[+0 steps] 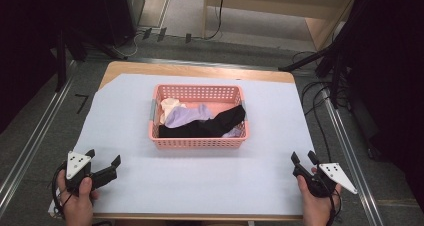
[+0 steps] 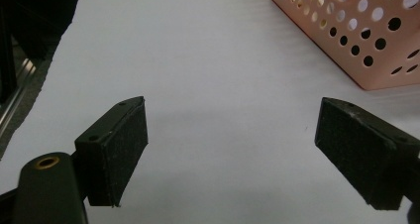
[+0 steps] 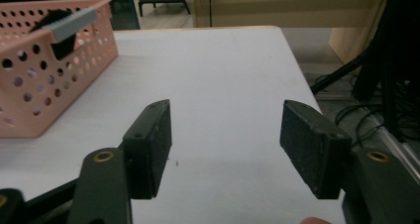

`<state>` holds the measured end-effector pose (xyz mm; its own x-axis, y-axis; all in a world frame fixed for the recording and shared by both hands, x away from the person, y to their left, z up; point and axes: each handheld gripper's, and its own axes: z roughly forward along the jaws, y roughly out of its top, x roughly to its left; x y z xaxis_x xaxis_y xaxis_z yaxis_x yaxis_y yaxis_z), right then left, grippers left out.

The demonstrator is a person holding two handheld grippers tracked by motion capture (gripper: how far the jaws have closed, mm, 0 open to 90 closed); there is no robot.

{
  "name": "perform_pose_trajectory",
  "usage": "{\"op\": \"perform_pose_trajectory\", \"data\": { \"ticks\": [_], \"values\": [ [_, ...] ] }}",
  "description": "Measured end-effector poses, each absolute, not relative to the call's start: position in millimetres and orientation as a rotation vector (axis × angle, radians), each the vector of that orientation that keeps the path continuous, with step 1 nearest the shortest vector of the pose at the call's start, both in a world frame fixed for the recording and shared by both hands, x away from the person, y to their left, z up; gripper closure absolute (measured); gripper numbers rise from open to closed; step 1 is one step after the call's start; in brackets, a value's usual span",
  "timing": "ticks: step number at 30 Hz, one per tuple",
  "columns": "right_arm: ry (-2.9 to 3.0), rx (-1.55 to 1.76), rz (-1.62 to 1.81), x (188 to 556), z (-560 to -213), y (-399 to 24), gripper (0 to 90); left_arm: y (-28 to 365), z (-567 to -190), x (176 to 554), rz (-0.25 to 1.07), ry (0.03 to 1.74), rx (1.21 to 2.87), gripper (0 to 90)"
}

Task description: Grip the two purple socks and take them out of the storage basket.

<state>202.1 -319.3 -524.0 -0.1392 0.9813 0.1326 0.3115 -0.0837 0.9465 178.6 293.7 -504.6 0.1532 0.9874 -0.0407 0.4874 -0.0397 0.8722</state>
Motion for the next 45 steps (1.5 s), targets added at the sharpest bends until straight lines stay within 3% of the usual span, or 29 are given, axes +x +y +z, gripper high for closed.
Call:
{"op": "perform_pose_trajectory", "data": {
  "ticks": [12,36,45],
  "values": [
    [1.587,1.409,1.316,216.9,-498.1,-280.5,54.3,289.7,-505.0,181.0,0.802,1.443,1.689,14.2],
    [1.789,1.389,1.325,294.1,-456.1,-192.0,71.6,289.2,-505.2,183.4,0.791,1.448,1.724,14.2],
    [1.797,1.447,1.256,317.8,-455.3,-176.3,72.0,289.2,-505.6,184.3,0.784,1.453,1.719,14.3]
  ]
}}
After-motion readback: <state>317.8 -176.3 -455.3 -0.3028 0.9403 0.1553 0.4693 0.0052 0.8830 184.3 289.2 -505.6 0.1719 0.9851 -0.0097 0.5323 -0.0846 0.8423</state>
